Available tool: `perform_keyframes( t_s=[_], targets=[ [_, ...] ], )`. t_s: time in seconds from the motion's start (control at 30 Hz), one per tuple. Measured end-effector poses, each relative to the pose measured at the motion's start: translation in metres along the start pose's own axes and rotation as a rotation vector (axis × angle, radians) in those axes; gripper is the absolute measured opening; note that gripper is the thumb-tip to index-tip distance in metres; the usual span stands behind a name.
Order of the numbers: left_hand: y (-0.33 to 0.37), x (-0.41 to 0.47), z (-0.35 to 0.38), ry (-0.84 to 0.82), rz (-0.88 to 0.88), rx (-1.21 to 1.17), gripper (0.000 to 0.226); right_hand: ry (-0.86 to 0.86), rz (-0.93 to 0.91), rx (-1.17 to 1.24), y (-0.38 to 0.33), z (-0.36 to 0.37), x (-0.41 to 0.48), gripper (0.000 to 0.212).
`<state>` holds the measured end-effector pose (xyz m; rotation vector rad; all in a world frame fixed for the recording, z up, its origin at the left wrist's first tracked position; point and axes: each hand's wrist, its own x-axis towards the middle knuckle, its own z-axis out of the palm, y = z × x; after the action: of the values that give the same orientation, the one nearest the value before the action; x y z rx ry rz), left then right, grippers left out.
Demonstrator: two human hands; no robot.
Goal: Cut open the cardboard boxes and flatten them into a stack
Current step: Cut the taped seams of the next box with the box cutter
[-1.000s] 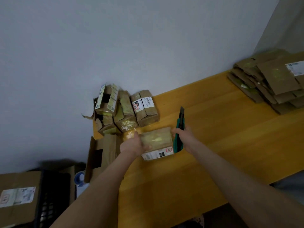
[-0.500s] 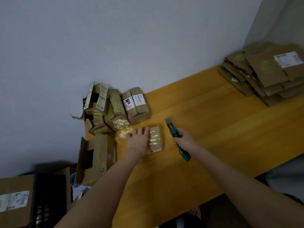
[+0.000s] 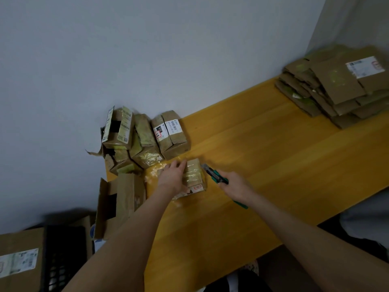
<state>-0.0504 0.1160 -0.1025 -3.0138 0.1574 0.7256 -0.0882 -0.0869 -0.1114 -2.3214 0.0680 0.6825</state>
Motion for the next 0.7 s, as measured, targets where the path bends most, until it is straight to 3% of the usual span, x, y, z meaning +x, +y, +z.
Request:
perform_keyframes(
  t_s=[0.7],
  targets=[
    [-0.003,0.001,-0.003,-0.023,0.031,0.016,0.108,-0.142,-0.046,-0.004,0.003,-0.014,-0.016,0.052]
  ],
)
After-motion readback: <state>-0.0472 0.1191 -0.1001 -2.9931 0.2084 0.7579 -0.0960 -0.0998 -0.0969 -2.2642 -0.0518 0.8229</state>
